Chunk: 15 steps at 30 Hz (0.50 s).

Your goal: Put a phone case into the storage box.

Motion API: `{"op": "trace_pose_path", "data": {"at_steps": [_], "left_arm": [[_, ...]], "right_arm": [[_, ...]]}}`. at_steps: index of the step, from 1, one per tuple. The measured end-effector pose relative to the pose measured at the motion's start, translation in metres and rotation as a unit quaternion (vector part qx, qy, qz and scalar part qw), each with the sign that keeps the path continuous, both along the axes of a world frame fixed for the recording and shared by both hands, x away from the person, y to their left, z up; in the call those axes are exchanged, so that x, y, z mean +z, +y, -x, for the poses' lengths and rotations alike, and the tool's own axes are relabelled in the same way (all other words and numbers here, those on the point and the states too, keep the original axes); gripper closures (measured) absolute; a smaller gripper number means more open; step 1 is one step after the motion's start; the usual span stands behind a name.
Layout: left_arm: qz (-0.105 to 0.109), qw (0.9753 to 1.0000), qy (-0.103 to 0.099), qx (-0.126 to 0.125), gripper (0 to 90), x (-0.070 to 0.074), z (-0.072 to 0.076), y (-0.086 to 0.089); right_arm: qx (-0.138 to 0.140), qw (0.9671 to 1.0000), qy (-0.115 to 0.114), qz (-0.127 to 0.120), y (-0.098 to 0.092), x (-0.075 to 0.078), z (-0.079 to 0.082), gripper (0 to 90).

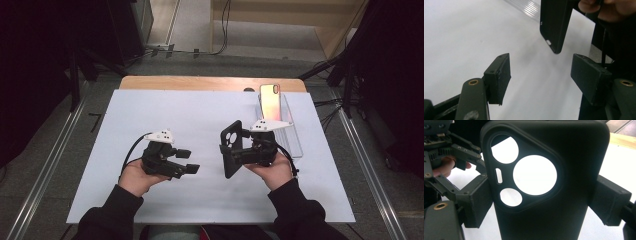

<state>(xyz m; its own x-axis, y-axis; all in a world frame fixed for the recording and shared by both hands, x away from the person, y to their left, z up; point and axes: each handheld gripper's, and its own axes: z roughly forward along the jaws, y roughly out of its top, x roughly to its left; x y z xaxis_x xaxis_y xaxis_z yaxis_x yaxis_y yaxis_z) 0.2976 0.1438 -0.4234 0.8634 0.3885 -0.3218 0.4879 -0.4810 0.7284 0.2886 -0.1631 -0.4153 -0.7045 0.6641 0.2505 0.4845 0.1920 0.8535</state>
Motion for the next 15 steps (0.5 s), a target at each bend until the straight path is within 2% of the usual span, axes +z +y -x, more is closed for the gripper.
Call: {"op": "trace_pose_path", "data": {"at_steps": [4, 15], "left_arm": [[-0.008, 0.9999, -0.006, -0.005, 32.4, -0.007, 0.002, 0.006], [-0.013, 0.9999, -0.005, -0.006, 32.4, -0.022, 0.011, 0.025]], "right_arm": [[0.001, 1.0000, -0.001, 0.002, -0.002, 0.001, 0.000, 12.0], [0.014, 0.9999, 0.004, -0.001, -0.005, 0.004, 0.000, 12.0]]}}
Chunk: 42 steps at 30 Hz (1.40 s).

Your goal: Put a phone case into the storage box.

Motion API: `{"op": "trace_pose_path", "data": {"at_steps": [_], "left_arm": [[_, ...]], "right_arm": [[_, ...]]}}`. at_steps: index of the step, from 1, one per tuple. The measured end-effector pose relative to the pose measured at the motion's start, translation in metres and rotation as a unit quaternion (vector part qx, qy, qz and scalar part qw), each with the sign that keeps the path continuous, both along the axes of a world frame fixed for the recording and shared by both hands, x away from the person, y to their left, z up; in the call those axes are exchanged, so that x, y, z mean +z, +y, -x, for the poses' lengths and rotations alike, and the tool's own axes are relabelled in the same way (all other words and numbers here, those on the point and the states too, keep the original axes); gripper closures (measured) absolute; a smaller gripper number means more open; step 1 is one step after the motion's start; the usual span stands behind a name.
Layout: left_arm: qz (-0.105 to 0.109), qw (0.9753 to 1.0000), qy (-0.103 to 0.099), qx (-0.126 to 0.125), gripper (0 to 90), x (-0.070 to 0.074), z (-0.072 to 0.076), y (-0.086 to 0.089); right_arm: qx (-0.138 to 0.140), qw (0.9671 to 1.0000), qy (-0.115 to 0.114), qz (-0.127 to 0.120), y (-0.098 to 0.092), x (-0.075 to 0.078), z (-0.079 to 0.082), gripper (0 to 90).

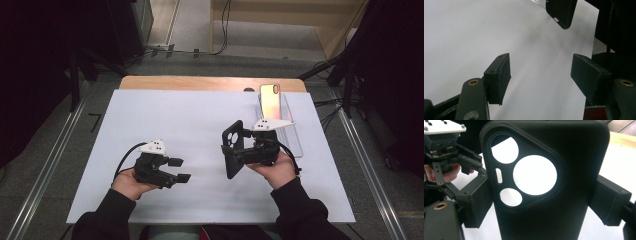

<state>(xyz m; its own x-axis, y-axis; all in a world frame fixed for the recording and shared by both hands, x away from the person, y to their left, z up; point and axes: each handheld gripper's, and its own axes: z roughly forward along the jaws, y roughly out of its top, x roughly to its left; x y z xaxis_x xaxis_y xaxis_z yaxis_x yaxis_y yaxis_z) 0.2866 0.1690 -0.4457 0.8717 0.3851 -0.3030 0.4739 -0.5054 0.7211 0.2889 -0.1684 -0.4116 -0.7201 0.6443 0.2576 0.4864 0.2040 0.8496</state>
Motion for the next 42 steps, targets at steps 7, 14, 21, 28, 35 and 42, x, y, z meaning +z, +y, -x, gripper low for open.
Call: {"op": "trace_pose_path", "data": {"at_steps": [7, 14, 21, 28, 35, 42], "left_arm": [[0.000, 0.9999, 0.005, 0.016, 32.4, -0.004, 0.007, 0.015], [-0.001, 0.9997, 0.006, 0.024, 32.4, -0.005, 0.012, 0.023], [-0.001, 0.9994, 0.007, 0.032, 32.4, -0.005, 0.014, 0.027], [-0.002, 0.9990, 0.008, 0.045, 32.3, -0.006, 0.015, 0.029], [-0.002, 0.9981, 0.010, 0.061, 32.3, -0.007, 0.015, 0.032], [-0.007, 0.9977, 0.013, 0.067, 30.7, -0.007, 0.014, 0.034]], "right_arm": [[0.004, 0.9999, 0.013, -0.009, -0.006, 0.004, -0.002, 12.0], [0.013, 0.9998, 0.014, -0.007, -0.011, 0.010, -0.002, 12.0], [0.034, 0.9993, 0.010, 0.009, -0.019, 0.020, -0.003, 12.0], [0.049, 0.9985, 0.004, 0.025, -0.026, 0.029, -0.004, 12.0], [0.035, 0.9991, 0.006, 0.022, -0.035, 0.035, -0.006, 12.0], [0.003, 0.9999, -0.006, 0.009, -0.046, 0.042, -0.007, 12.0]]}}
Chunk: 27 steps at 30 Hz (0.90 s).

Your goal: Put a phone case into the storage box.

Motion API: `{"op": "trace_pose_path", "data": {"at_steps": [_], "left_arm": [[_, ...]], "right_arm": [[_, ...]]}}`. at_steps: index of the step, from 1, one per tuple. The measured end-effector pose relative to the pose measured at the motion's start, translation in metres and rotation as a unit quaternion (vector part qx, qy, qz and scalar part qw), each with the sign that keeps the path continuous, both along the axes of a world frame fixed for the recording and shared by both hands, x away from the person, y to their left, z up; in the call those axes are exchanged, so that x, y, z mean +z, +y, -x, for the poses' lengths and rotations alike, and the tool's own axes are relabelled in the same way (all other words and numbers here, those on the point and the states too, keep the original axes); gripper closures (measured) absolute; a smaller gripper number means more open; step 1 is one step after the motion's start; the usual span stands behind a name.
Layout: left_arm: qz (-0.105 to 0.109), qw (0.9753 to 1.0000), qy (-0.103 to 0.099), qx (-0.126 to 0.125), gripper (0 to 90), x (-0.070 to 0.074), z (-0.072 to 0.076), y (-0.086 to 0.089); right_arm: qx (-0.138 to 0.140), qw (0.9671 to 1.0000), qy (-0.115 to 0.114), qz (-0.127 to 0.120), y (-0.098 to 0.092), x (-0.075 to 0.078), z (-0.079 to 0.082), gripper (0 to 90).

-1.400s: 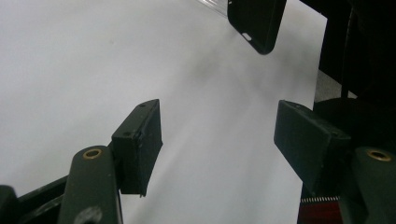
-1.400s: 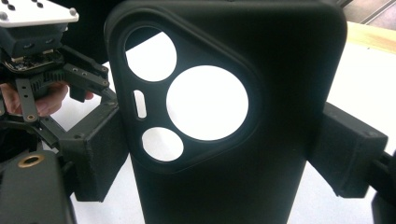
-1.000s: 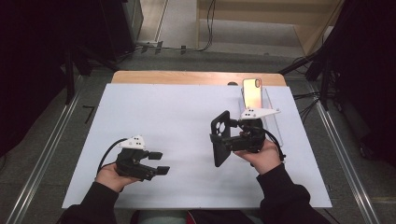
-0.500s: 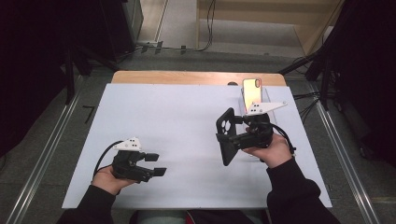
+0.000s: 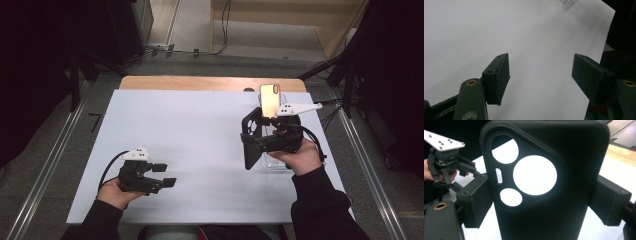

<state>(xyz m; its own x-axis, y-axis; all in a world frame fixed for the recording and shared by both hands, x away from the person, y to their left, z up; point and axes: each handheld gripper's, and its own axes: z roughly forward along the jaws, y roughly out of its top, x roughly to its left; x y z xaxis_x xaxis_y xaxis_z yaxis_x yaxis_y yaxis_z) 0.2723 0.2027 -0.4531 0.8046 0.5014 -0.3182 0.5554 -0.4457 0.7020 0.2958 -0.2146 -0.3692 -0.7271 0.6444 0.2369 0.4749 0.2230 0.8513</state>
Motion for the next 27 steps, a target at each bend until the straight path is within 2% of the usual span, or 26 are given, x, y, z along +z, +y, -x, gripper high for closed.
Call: {"op": "trace_pose_path", "data": {"at_steps": [2, 10, 12, 21, 27], "left_arm": [[0.005, 1.0000, 0.002, 0.004, 30.7, 0.000, 0.000, 0.001], [0.005, 1.0000, 0.003, 0.005, 30.7, 0.000, -0.001, 0.002], [0.005, 1.0000, 0.000, 0.007, 30.7, 0.000, -0.001, 0.002], [0.009, 0.9998, 0.002, 0.016, 30.7, 0.001, -0.002, 0.005], [0.013, 0.9997, 0.000, 0.021, 30.8, 0.002, -0.002, 0.006]], "right_arm": [[-0.011, 0.9999, 0.002, -0.003, -0.003, 0.002, 0.000, 12.0], [-0.068, 0.9976, 0.005, -0.012, -0.016, 0.010, 0.000, 12.0], [-0.091, 0.9958, 0.005, -0.010, -0.020, 0.013, 0.002, 12.0], [-0.151, 0.9883, -0.015, -0.014, -0.039, 0.016, 0.002, 12.0], [-0.199, 0.9796, -0.017, -0.022, -0.052, 0.016, 0.002, 12.0]]}}
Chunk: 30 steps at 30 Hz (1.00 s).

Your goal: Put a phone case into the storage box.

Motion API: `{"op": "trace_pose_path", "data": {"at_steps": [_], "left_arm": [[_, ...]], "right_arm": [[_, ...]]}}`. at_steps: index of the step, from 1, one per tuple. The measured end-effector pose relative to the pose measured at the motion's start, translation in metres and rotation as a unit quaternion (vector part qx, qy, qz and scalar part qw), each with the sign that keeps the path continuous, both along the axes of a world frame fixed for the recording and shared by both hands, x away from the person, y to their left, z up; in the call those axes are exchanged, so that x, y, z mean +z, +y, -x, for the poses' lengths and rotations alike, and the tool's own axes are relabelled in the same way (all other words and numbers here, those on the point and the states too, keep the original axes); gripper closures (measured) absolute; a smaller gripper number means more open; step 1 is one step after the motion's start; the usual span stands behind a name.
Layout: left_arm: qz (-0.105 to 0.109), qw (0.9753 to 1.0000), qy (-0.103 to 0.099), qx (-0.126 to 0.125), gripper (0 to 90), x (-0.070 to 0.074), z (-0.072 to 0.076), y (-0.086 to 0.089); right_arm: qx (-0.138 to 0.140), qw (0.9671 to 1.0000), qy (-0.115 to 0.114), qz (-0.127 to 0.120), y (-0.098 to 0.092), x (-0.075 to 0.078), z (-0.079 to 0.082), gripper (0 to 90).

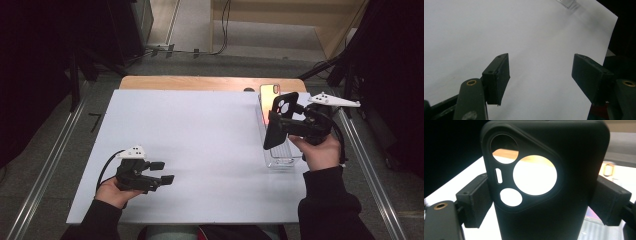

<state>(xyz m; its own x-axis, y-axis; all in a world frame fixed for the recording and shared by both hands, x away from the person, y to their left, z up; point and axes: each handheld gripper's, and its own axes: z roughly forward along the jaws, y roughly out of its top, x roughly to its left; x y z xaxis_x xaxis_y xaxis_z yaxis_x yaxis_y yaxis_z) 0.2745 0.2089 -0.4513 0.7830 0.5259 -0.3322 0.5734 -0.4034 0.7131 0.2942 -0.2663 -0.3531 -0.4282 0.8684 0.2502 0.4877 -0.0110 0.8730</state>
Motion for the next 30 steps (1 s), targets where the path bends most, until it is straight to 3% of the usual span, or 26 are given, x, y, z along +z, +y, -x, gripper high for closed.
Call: {"op": "trace_pose_path", "data": {"at_steps": [7, 11, 19, 25, 30], "left_arm": [[-0.001, 1.0000, 0.000, 0.002, 30.8, 0.000, 0.000, 0.001], [0.000, 1.0000, 0.000, 0.002, 30.8, 0.000, 0.000, 0.000], [-0.001, 1.0000, 0.000, 0.004, 30.8, -0.001, -0.001, 0.002], [-0.002, 1.0000, -0.001, 0.005, 30.8, -0.001, -0.001, 0.002], [-0.003, 1.0000, 0.002, 0.004, 30.8, -0.002, -0.001, 0.001]], "right_arm": [[-0.043, 0.9988, -0.011, 0.022, -0.009, -0.007, -0.008, 12.0], [-0.060, 0.9979, -0.017, 0.016, -0.013, -0.012, -0.017, 12.0], [-0.092, 0.9956, -0.011, 0.012, -0.021, -0.024, -0.039, 12.0], [-0.113, 0.9932, -0.005, 0.026, -0.024, -0.042, -0.061, 12.0], [-0.121, 0.9924, 0.014, 0.016, -0.027, -0.056, -0.078, 12.0]]}}
